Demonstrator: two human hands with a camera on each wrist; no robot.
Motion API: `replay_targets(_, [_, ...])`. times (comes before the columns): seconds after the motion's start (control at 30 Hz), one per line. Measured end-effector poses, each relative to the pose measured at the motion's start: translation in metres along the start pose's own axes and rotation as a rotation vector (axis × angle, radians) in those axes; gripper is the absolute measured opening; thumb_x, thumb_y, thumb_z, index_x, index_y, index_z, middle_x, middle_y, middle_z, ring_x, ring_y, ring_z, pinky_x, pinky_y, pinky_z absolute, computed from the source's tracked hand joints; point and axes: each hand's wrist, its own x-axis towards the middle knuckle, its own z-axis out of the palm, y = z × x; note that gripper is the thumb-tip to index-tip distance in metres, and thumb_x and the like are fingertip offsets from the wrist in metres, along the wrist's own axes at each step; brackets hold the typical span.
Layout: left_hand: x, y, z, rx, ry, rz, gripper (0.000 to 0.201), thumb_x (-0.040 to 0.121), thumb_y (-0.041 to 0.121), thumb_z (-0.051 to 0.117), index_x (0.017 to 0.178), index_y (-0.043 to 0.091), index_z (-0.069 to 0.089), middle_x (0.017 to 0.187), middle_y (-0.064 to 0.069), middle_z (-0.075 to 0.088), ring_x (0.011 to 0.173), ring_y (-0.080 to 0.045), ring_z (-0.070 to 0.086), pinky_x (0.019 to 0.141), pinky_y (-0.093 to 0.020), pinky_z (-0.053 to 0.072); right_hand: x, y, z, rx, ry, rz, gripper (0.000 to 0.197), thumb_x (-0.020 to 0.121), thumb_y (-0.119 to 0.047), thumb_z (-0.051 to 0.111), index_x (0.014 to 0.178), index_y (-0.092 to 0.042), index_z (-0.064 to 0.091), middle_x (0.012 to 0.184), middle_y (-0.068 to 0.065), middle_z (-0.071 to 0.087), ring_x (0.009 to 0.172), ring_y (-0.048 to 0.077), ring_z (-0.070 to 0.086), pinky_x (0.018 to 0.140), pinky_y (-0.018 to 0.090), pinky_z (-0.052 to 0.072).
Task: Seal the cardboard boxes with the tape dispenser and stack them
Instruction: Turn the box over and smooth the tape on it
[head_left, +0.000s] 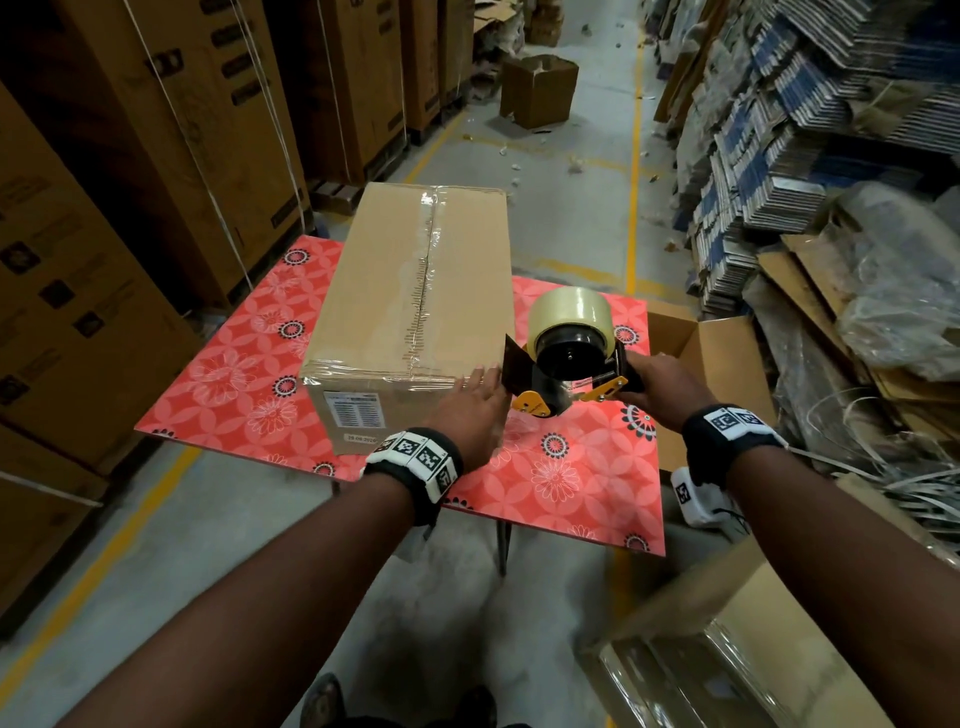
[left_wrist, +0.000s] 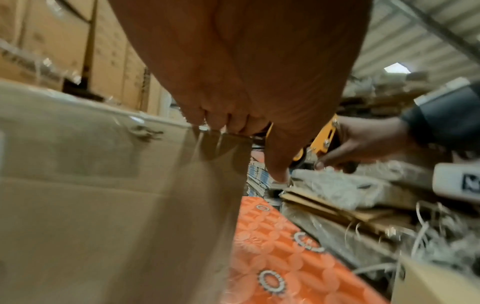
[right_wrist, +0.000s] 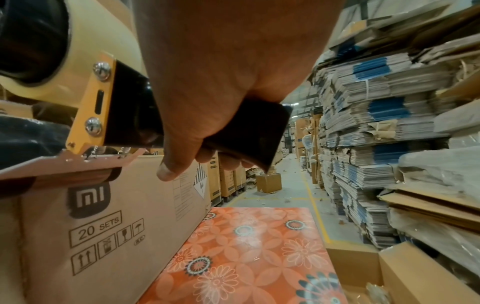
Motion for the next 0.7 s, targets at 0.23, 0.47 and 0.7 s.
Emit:
replay_targets(0.23, [0.005,-0.001,0.005,-0.015,0.014,0.006,0.082,0.092,0.028,0.056,0.155,0.011,0.006,0.163,-0.008,0.004,0.15,-0.025,0.005,0.121,-0.04,0.009,-0.009,0.011,0.006,0.08,-0.02,0.035,0.034,0.081,-0.03,0.079,0.108,-0.035,0.059,0.096,-0.003,0.073,0.086,0.02,0.067,0.07,0.043,0.056])
replay_targets(0.47, [0.006,0.003,-0.001,0.014,0.015,-0.012,0.077,0.093,0.026,0.052,0.155,0.016,0.007,0.163,-0.002,0.008,0.149,-0.019,0.01,0.119,-0.052,0.008,-0.02,0.015,0.012,0.126,0.012,0.085,0.032,0.081,-0.029,0.08,0.109,-0.031,0.063,0.095,0.001,0.074,0.085,0.022,0.069,0.07,0.045,0.057])
replay_targets(0.7, [0.003,-0.007,-0.004,-0.02,-0.012,-0.027,0.078,0.094,0.024,0.053,0.155,0.022,0.006,0.163,0.005,0.005,0.149,-0.013,0.008,0.119,-0.055,0.007,-0.016,0.013,0.02,0.17,-0.021,0.111,0.035,0.081,-0.021,0.081,0.111,-0.024,0.065,0.092,0.002,0.074,0.082,0.021,0.069,0.071,0.04,0.056])
